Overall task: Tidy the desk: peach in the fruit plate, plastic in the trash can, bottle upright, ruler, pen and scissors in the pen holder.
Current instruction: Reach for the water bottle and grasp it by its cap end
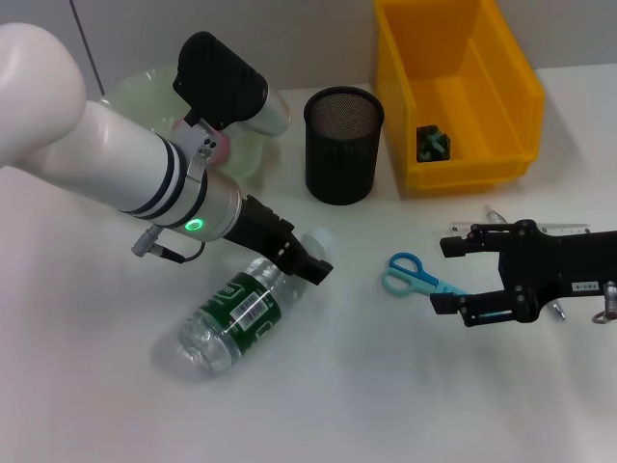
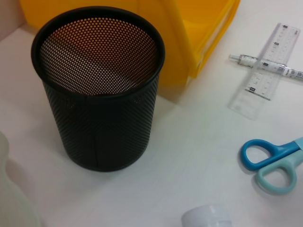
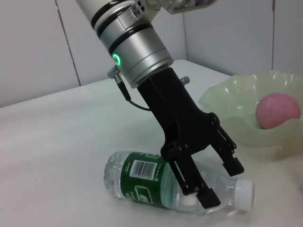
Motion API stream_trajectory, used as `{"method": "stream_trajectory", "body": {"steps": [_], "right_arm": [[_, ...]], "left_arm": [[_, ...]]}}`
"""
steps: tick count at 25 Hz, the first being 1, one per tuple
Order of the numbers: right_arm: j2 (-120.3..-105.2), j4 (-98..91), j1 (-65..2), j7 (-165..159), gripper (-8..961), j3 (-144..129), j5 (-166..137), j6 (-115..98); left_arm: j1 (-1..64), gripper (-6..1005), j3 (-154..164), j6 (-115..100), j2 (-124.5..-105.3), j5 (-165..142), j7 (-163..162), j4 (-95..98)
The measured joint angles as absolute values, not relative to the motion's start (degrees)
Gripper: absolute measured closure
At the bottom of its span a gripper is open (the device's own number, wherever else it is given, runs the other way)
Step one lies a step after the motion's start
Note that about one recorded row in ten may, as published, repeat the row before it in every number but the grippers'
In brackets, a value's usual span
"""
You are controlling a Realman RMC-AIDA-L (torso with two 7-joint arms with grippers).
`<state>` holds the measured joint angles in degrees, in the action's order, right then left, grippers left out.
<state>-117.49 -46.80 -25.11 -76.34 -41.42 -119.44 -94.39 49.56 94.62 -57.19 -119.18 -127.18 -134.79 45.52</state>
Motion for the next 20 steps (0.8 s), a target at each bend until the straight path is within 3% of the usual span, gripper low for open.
{"method": "stream_trajectory", "body": {"steps": [20], "right_arm": [[-117.15, -46.67, -26.03, -77.09, 160, -41.36, -119.55, -94.27]], "left_arm": [[50.02, 171, 95.77, -54.43, -119.18, -125.22, -134.77, 44.90]]}}
